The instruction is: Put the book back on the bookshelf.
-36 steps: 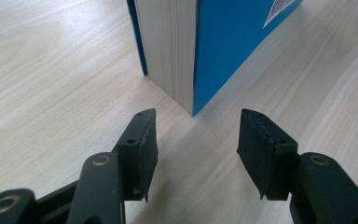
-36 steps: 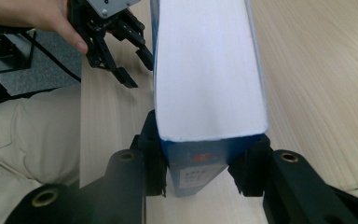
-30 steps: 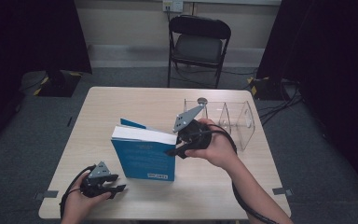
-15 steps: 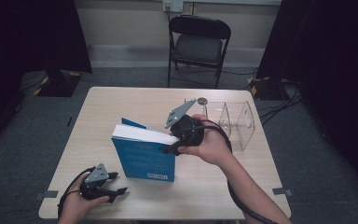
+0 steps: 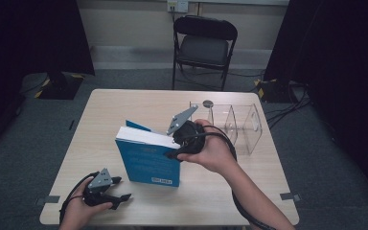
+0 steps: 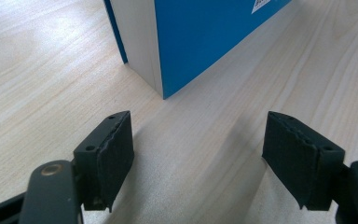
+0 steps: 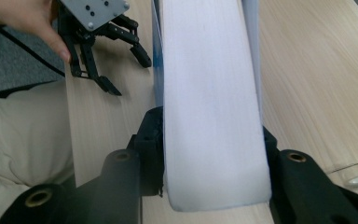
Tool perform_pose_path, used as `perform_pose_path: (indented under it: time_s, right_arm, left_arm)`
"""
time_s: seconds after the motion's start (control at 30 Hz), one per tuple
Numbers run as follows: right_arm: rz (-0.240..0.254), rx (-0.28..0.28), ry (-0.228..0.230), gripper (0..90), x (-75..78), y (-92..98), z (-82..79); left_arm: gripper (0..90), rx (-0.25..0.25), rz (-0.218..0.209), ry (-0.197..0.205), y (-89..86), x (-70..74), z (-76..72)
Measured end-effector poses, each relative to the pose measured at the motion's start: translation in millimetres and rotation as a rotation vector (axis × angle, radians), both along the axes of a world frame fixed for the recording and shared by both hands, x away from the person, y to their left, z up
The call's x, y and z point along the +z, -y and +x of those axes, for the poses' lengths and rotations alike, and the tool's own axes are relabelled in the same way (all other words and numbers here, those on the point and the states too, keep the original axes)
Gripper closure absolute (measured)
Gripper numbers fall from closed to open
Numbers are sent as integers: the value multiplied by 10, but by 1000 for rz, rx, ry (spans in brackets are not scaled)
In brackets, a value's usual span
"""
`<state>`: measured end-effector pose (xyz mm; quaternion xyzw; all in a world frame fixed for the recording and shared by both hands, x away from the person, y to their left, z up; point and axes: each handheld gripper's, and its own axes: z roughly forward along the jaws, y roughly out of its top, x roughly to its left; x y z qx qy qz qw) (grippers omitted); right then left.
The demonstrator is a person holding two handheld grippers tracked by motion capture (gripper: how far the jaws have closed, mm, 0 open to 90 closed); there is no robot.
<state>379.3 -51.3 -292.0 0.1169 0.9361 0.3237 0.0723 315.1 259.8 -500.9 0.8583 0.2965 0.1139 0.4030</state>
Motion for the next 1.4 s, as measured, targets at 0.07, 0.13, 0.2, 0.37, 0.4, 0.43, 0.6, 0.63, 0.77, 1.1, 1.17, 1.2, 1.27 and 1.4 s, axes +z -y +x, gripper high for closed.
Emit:
perform_pose_path:
  time_s: [0.07,0.13,0.2,0.37,0.4,0.43,0.6,0.63,0.77,1.1,1.17,1.2,1.27,1.4]
  right_arm:
    - [1,6,0,585,-10,-4,0]
    - [8,1,-3,583,-45,-14,-8]
    - [6,-7,-14,581,-52,-20,8]
    - [-33,-23,-41,547,-155,-139,31]
    - [-29,-8,-36,556,-174,-153,37]
    - [-22,6,-49,580,-188,-163,43]
    - [-25,9,-62,582,-188,-167,62]
    - [-27,1,-66,591,-188,-176,54]
    - [-45,1,-76,609,-176,-194,54]
    - [-64,0,-77,611,-165,-208,60]
    - [-64,11,-74,614,-164,-211,60]
    - [-65,10,-74,614,-163,-213,56]
    - [-67,18,-69,615,-162,-214,55]
    - [-58,10,-75,615,-168,-203,62]
  left_arm:
    - [242,1,-1,0,0,0,0]
    - [242,0,0,0,0,0,0]
    - [238,-2,-2,-1,4,-2,-1]
    - [223,-10,0,-2,5,-3,2]
    - [221,-11,-1,-3,3,-2,4]
    - [220,-10,-3,-4,1,-2,5]
    - [218,-12,-5,-6,-1,-2,7]
    - [218,-12,-1,-8,-4,2,8]
    - [216,-13,-18,-15,-10,-3,16]
    - [171,-27,-13,-19,15,-9,19]
    - [171,-25,-15,-22,13,-8,18]
    - [170,-26,-15,-22,12,-8,19]
    - [170,-28,-14,-24,7,-6,24]
    - [171,-26,-25,-27,2,-8,29]
